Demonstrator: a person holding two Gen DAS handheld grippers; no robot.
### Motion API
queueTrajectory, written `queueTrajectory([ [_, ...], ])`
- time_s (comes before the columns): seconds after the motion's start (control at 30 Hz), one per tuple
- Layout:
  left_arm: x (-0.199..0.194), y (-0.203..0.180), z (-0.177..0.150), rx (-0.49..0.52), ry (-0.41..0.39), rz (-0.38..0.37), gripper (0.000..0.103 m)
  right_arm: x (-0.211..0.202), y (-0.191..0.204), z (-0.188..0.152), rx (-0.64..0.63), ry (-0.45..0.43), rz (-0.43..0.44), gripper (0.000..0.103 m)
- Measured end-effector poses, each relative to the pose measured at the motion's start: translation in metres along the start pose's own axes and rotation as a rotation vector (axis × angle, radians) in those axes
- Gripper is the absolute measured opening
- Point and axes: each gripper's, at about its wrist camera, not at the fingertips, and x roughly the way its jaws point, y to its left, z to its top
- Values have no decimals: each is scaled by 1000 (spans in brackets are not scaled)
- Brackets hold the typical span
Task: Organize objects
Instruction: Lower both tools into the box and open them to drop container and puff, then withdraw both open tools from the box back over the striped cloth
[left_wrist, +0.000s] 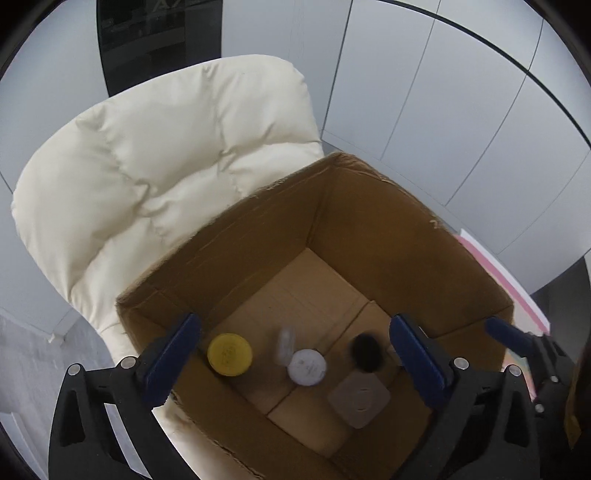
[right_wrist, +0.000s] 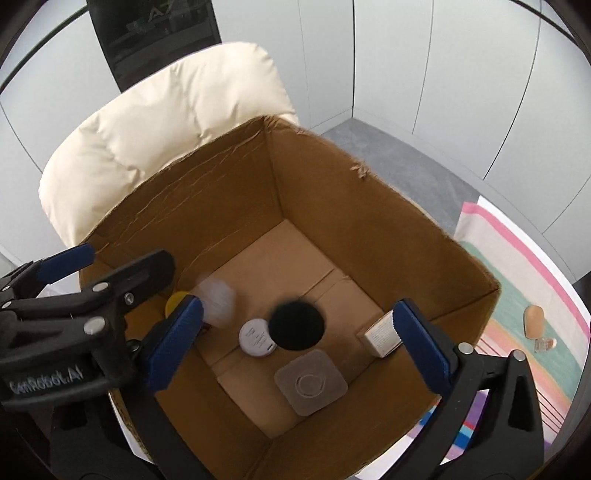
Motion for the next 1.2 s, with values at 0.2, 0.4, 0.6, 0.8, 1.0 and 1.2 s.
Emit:
queueTrajectory([
  [0.2, 2, 2, 0, 5, 2, 33, 103, 3, -6, 3, 33, 9, 7, 103],
  [0.4, 3, 4, -1, -8, 12, 31, 103, 4, -7, 3, 34, 22, -4, 103],
  [0.6, -3, 3, -3, 2, 4, 43, 103, 1, -7, 3, 41, 16, 0, 103],
  [0.8, -17, 7, -8, 5, -3, 60, 103, -7, -10, -1, 49, 14, -10, 103],
  [1.0, -44, 9, -22, 17, -28, 80, 103, -26, -13, -13, 55, 6, -12, 103],
  [1.2, -70, 8, -43, 4, -29, 57, 103, -47, -13, -28, 59, -1, -3, 103],
])
